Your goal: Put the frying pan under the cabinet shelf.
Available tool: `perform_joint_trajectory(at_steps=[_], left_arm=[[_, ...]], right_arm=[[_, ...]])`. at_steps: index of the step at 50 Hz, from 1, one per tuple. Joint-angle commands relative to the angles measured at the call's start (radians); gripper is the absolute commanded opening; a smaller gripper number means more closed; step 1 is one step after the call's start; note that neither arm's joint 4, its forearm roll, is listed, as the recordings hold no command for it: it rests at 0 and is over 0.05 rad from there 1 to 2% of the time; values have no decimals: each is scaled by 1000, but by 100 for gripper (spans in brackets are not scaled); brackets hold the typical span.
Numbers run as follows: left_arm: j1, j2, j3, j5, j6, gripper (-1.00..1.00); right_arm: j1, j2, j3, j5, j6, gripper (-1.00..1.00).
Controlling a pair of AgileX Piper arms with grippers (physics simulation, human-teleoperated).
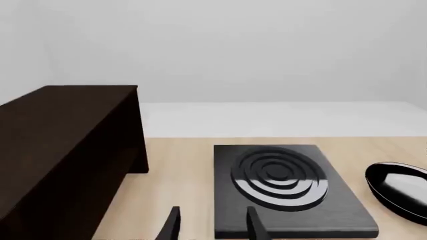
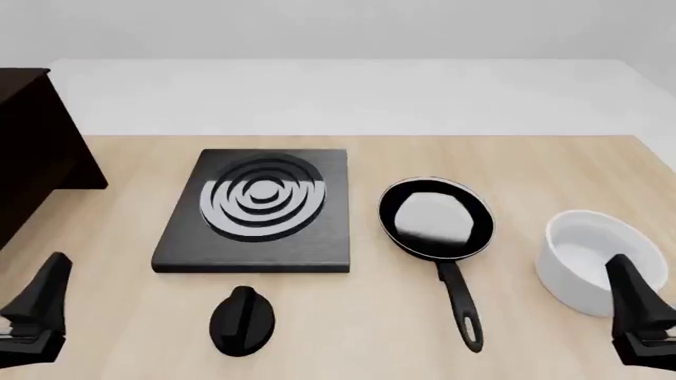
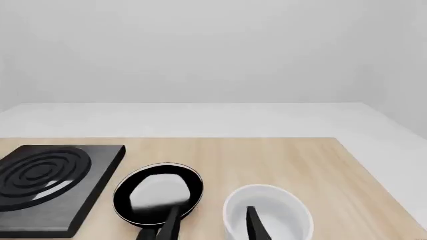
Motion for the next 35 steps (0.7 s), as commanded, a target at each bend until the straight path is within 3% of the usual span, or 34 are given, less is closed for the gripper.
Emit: perform_joint_trajectory(at_steps=[1, 10, 12, 13, 16, 17, 19, 25, 27, 32, 34, 35], left_arm=[[-3, -20, -2, 24, -25, 100], [25, 0, -9, 24, -46, 100], [23, -25, -29, 45, -41, 100], [5, 29, -24, 18, -13, 100], [-5, 23, -66, 45, -14, 100], [-20, 77, -83, 27, -57, 100], [-34, 106, -122, 33, -39, 100], [-73, 275, -258, 38, -105, 100], [-86, 308, -286, 45, -85, 100], [-171, 404, -371, 66, -122, 100], [-188, 439, -393, 64, -103, 100], [-203, 450, -404, 66, -132, 100]], right_arm=[[0, 4, -2, -2, 0, 100], [-1, 5, -4, -1, 0, 100], [-1, 9, -2, -5, 6, 100], [-1, 9, -2, -5, 3, 100], [-1, 5, -4, 0, 1, 100], [-1, 8, -3, -4, 5, 100], [-1, 7, -3, -3, 2, 100], [-1, 6, -4, -1, 3, 100], [-1, 7, -3, -2, 1, 100], [-1, 7, -3, -2, 2, 100], [-1, 9, -3, -5, 3, 100], [-1, 10, -3, -5, 4, 100]])
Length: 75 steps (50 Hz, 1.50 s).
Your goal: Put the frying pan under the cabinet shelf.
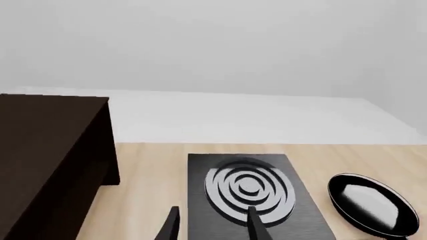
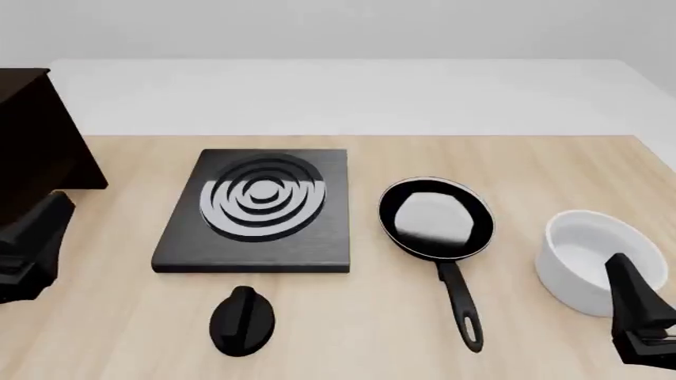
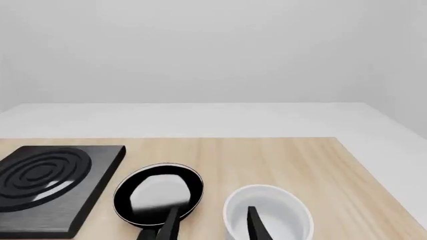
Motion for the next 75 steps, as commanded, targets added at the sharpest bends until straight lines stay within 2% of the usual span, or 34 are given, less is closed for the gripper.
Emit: perform_joint_trajectory(at_steps=[1, 4, 5, 6, 8, 10, 20, 21, 27, 29, 31, 33, 38, 55, 57, 61, 64, 69, 75], left_arm=[[-129, 210, -173, 27, -46, 100], [-132, 212, -179, 29, -38, 100], [-160, 241, -216, 43, -59, 100], [-189, 254, -245, 60, -19, 100], [-210, 270, -267, 72, -31, 100], [-220, 291, -291, 80, -13, 100], [-318, 414, -437, 170, -74, 100], [-337, 439, -451, 177, -104, 100], [-400, 514, -495, 183, -95, 100], [-410, 544, -501, 179, -124, 100], [-433, 564, -513, 174, -112, 100], [-456, 593, -519, 169, -150, 100], [-482, 637, -539, 148, -120, 100], [-584, 806, -619, 118, -178, 100], [-598, 828, -627, 116, -202, 100], [-608, 848, -643, 114, -193, 100], [-628, 869, -652, 108, -215, 100], [-660, 932, -673, 95, -291, 100], [-666, 982, -692, 66, -324, 100]], right_arm=[[0, 2, 0, -1, 2, 100], [0, 2, 0, -1, 1, 100], [0, 2, 0, -2, 0, 100], [0, 1, -1, 0, 1, 100], [0, 3, 1, -3, 2, 100], [0, 7, 1, -8, -1, 100], [0, 6, 1, -6, 2, 100], [0, 6, 1, -6, 0, 100], [0, 5, 0, -5, -1, 100], [0, 1, -1, 0, 0, 100], [0, 0, -1, 1, 1, 100], [0, 0, -1, 1, 0, 100], [0, 6, 0, -5, 1, 100], [-1, 5, -1, -3, 1, 100], [0, 7, -1, -5, 0, 100], [-1, 14, 0, -14, 1, 100], [0, 11, 0, -10, 0, 100], [0, 9, -1, -8, 0, 100], [0, 9, -1, -8, 0, 100]])
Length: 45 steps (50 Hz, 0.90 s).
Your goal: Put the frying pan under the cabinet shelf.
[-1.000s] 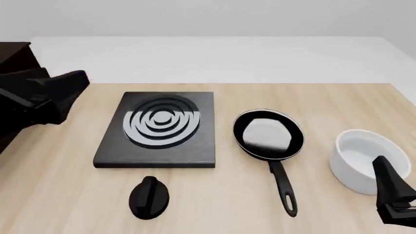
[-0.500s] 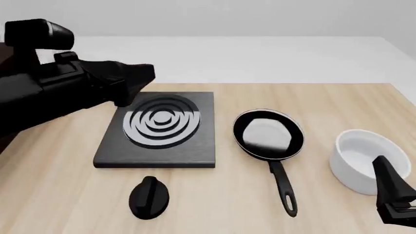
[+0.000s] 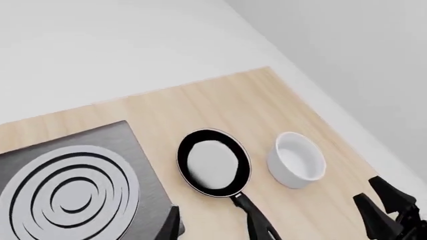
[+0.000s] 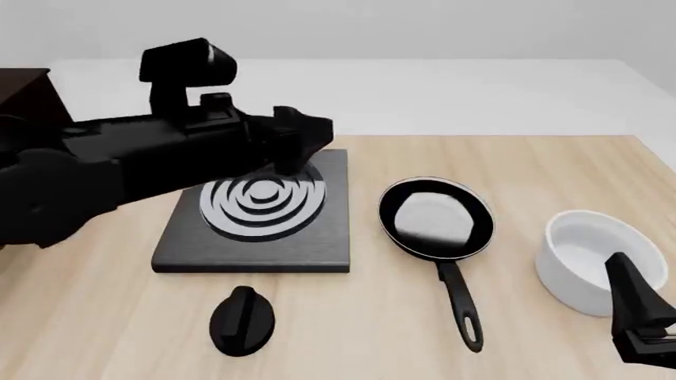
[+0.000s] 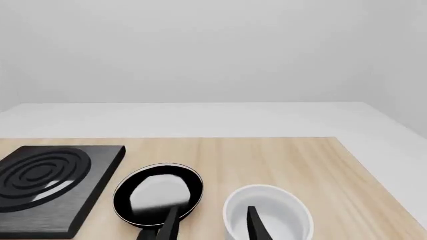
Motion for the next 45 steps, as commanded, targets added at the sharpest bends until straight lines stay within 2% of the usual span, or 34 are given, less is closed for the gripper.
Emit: perform_joint_trajectory(at_steps=[1, 5, 7, 8, 10, 11, 12, 15, 16, 18, 22, 23, 25, 26, 35, 45], left_arm=[[-44, 102, -41, -36, -83, 100], [-60, 128, -57, -41, -96, 100], [-71, 155, -55, -51, -165, 100], [-73, 158, -69, -49, -146, 100], [-88, 169, -65, -60, -189, 100], [-87, 176, -72, -61, -176, 100], [-106, 193, -62, -74, -225, 100], [-116, 218, -69, -81, -233, 100], [-119, 229, -64, -87, -263, 100], [-117, 242, -75, -88, -256, 100], [-132, 266, -77, -100, -301, 100], [-129, 268, -86, -97, -289, 100], [-139, 278, -78, -111, -326, 100], [-136, 280, -86, -109, -311, 100], [-161, 328, -71, -179, -373, 100], [-172, 397, -70, -231, -404, 100]], right_arm=[[0, -2, 0, 2, 0, 100], [0, 5, 2, -7, 0, 100], [0, 8, 2, -9, 0, 100], [0, 6, 1, -7, 0, 100], [0, 5, 2, -7, 0, 100], [0, 5, 1, -6, 0, 100], [0, 4, 1, -5, 0, 100], [0, 8, 2, -9, 0, 100], [0, 11, 2, -13, 0, 100], [0, 6, 1, -7, 0, 100], [0, 7, 1, -8, 0, 100], [0, 7, 1, -8, 0, 100], [0, 6, 1, -7, 0, 100], [0, 6, 1, -7, 0, 100], [0, 15, 2, -17, 0, 100], [0, 6, 1, -7, 0, 100]])
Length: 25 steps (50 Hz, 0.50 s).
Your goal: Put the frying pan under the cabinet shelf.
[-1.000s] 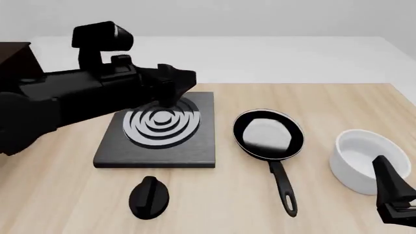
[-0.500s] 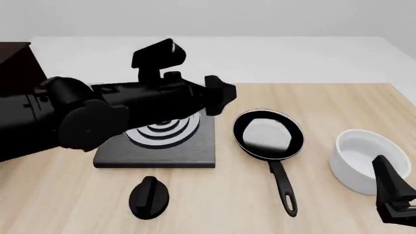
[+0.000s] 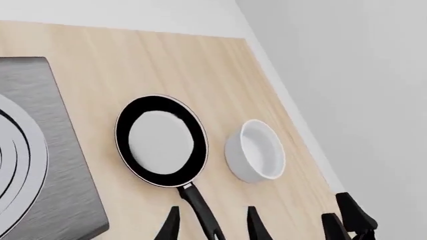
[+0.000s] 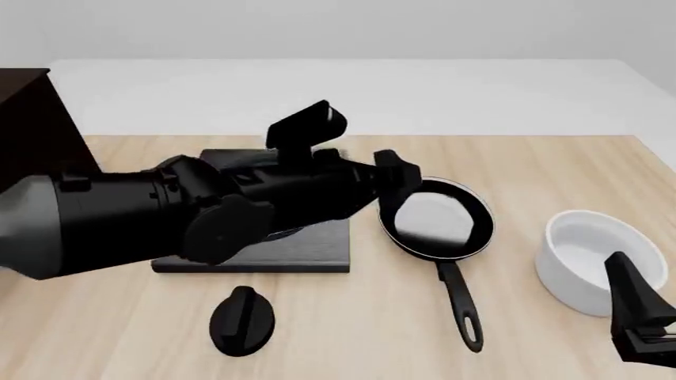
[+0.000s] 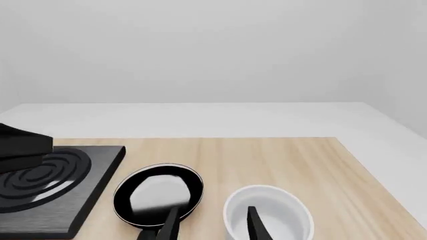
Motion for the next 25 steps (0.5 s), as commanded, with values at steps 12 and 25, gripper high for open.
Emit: perform_joint_trajectory(at_steps=[12, 25], left_arm=[[-12, 141, 17, -127, -100, 100], [-35, 243, 15, -189, -147, 100]], right_arm=[[0, -2, 0, 2, 0, 100], [0, -1, 0, 2, 0, 100]])
